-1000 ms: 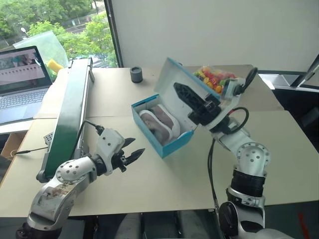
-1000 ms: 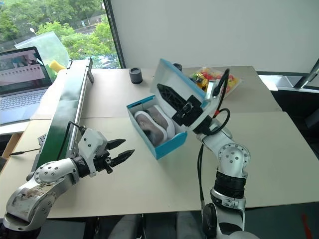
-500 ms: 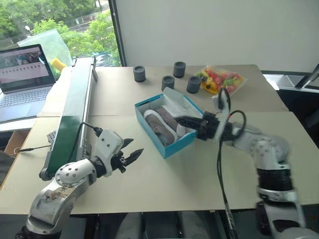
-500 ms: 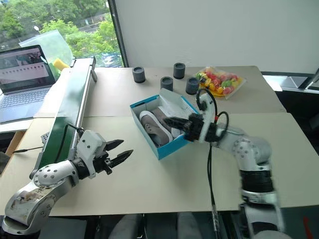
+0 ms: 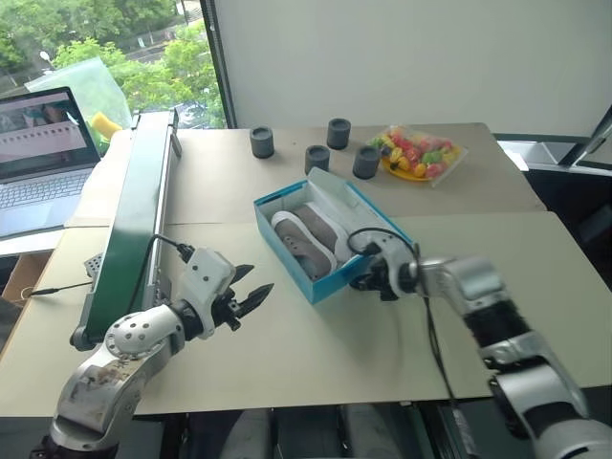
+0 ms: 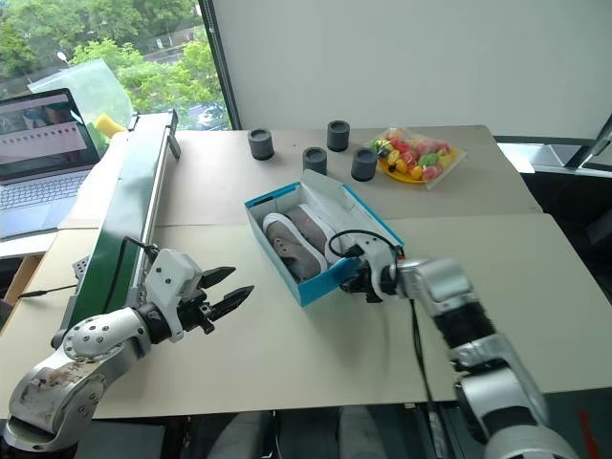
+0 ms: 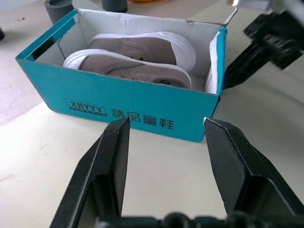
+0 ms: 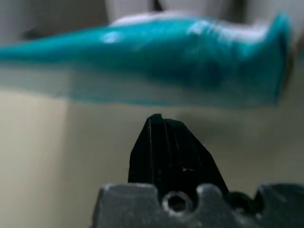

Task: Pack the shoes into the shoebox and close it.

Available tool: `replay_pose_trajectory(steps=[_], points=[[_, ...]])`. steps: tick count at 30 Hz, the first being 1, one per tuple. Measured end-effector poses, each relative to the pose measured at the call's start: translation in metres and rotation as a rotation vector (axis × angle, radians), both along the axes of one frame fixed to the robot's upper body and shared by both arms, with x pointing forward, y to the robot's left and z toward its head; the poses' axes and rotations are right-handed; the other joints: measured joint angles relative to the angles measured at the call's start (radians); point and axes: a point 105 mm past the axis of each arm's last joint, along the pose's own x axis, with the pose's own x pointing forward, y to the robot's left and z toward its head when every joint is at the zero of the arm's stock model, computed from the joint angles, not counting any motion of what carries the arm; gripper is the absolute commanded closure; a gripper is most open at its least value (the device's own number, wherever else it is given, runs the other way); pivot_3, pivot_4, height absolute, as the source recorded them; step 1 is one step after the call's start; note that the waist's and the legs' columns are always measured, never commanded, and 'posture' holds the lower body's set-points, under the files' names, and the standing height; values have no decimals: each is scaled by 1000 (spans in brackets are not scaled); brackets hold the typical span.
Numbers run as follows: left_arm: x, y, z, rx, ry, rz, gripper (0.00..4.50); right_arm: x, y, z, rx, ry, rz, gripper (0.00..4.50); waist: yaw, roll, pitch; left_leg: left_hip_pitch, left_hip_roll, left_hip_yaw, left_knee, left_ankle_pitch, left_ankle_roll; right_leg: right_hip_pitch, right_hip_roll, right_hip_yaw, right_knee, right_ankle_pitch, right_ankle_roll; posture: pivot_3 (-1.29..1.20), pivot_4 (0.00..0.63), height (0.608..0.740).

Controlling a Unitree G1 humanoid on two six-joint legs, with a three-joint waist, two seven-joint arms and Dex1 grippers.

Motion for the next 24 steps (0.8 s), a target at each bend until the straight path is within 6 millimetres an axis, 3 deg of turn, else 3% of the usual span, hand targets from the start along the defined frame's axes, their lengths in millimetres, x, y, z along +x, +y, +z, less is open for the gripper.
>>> replay_pose_trajectory(steps=[2, 5, 8, 10, 15, 20, 24], points=[[-1, 0, 1, 1, -5, 2, 1901, 19, -14, 5, -8, -51, -148, 4471, 6, 0, 0, -1, -2, 0, 0, 0, 0, 0, -3, 0, -1, 1, 1, 0, 150, 740], [-4, 3, 1, 6, -4, 17, 1901, 49, -52, 21, 15, -170, -447, 4471, 13, 0, 0, -1, -3, 0, 0, 0, 0, 0, -4, 0, -2, 1, 2, 0, 150, 740], [-3, 5, 1, 7, -7, 25, 1901, 63, -75, 33, 17, -257, -602, 4471, 7, 0, 0, 0, -2, 1, -1, 0, 0, 0, -3, 0, -2, 1, 2, 0, 150, 740], [-3, 5, 1, 9, -3, 29, 1901, 66, -79, 30, 5, -276, -640, 4471, 1, 0, 0, 0, -2, 1, -1, 0, 0, 1, -2, 0, -2, 1, 2, 0, 150, 740], [-2, 5, 2, 11, -4, 33, 1901, 70, -75, 15, -35, -283, -667, 4471, -20, 0, 0, 1, -2, 3, -1, 0, 0, 1, -2, 2, -1, 1, 2, 0, 150, 740], [1, 5, 7, 11, -24, 34, 1901, 81, -64, 29, -4, -339, -648, 4471, -27, 0, 0, 1, -1, 2, -1, 0, 0, 1, -1, 2, -2, 1, 2, 0, 150, 740], [1, 6, 9, 11, -29, 35, 1901, 85, -39, 30, 115, -335, -612, 4471, -34, 0, 0, 2, 0, 2, -1, 0, 0, 0, 0, 4, -1, 1, 2, 0, 150, 740]])
